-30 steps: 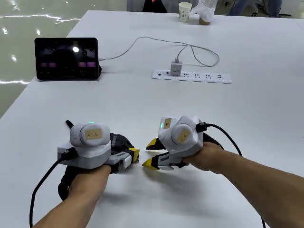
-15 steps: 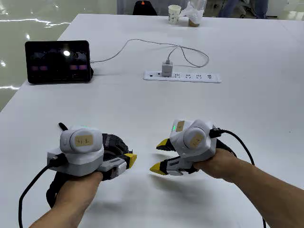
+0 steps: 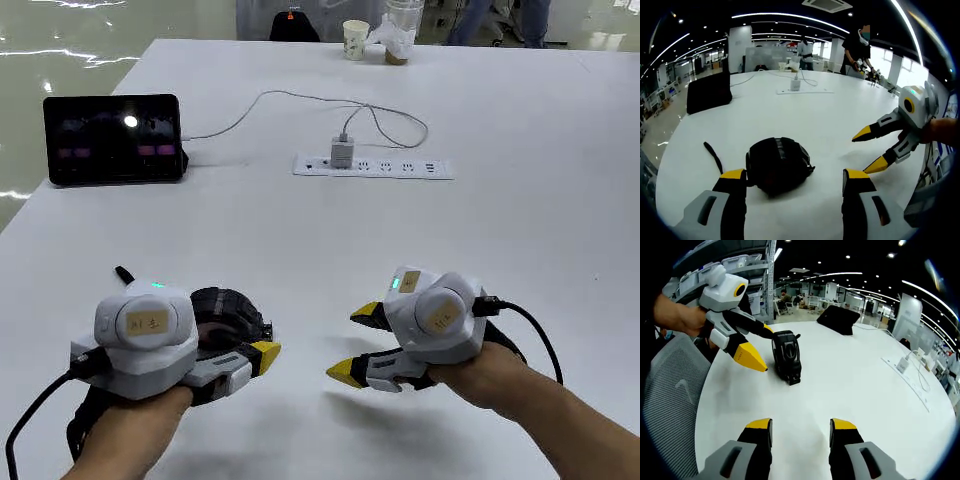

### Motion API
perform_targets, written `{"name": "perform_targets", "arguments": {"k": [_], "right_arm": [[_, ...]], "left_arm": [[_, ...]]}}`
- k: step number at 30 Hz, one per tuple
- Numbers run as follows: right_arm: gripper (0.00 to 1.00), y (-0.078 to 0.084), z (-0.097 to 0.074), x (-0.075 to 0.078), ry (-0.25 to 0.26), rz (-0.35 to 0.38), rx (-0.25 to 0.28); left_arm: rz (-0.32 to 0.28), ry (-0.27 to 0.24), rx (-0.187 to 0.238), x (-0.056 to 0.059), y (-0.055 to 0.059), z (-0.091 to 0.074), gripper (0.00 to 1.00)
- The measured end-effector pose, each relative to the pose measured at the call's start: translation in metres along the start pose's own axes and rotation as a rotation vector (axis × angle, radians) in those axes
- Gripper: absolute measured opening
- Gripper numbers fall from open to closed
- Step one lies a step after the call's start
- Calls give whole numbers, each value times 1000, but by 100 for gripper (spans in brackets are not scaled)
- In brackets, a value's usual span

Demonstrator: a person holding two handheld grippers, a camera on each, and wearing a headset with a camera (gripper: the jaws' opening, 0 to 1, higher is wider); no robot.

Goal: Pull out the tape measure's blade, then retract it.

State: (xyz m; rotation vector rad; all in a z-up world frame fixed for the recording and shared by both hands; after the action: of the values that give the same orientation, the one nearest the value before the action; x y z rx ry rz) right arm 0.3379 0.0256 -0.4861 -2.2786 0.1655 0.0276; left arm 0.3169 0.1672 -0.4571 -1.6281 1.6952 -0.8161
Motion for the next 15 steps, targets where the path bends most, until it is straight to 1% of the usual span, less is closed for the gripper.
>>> {"name": "perform_targets", "arguments": {"k": [4, 8, 10, 14, 15], "right_arm": [[47, 4, -8, 0, 31, 47, 21], [48, 7, -16, -3, 56, 58, 35], [49, 8, -20, -4, 68, 67, 45], [51, 10, -27, -8, 86, 86, 60], [51, 11, -29, -9, 94, 89, 68]], "left_arm": [[26, 17, 15, 2, 0, -5, 74], [44, 33, 27, 4, 1, -10, 75], [54, 40, 27, 5, 2, -12, 75], [72, 45, 35, 5, 4, -15, 76], [78, 47, 43, 5, 3, -17, 76]]}}
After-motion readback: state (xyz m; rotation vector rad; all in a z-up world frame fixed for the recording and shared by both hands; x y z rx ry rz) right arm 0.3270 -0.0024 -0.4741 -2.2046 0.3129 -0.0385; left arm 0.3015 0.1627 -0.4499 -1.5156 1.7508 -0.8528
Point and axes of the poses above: the centre of the closed fingertips' face, and the gripper's own axes: z roughly forward along the fingers, x roughly to its right, y roughly out of its underside, the point moved 1 cm from there along -z, roughly backward along the fingers, and after that the axes turned 10 degrees about -y, right-handed, at the moved point
